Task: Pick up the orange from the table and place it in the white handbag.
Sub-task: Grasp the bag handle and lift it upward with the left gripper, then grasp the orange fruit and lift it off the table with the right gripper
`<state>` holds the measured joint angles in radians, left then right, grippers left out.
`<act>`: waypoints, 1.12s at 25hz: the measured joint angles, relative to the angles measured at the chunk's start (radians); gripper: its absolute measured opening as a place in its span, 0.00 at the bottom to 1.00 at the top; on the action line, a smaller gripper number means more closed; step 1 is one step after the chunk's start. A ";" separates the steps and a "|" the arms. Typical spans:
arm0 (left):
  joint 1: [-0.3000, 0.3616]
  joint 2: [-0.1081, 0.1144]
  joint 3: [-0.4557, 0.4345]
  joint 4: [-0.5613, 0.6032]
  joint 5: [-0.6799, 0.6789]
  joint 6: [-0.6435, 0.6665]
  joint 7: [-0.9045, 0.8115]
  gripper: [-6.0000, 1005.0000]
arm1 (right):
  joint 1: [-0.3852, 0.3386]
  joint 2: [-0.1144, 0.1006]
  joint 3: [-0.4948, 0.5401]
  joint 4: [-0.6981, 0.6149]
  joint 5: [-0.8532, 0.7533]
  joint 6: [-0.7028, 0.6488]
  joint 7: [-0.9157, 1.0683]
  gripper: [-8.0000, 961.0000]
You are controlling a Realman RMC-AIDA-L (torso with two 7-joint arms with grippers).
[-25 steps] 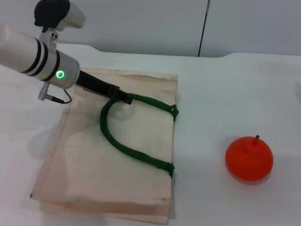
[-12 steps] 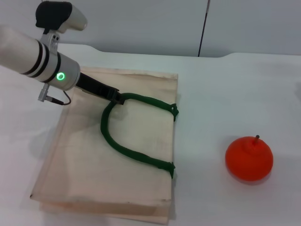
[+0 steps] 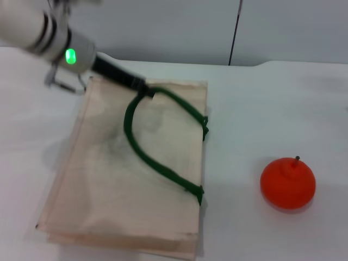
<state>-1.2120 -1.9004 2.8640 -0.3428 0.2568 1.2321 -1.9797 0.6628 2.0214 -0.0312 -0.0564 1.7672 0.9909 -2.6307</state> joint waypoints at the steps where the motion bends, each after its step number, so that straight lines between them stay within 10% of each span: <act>1: -0.026 0.010 0.000 -0.029 -0.003 0.059 0.003 0.15 | -0.001 0.000 0.004 0.000 0.000 0.000 0.000 0.93; 17: -0.257 0.008 0.004 -0.597 -0.202 0.716 0.137 0.15 | -0.025 -0.003 0.010 -0.012 0.000 0.000 0.023 0.93; 28: -0.332 0.000 0.006 -0.682 -0.142 0.811 0.166 0.15 | -0.036 -0.006 0.000 -0.041 -0.010 0.000 0.101 0.93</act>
<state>-1.5440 -1.9000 2.8701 -1.0248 0.1153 2.0430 -1.8139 0.6266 2.0158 -0.0312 -0.0973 1.7575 0.9910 -2.5294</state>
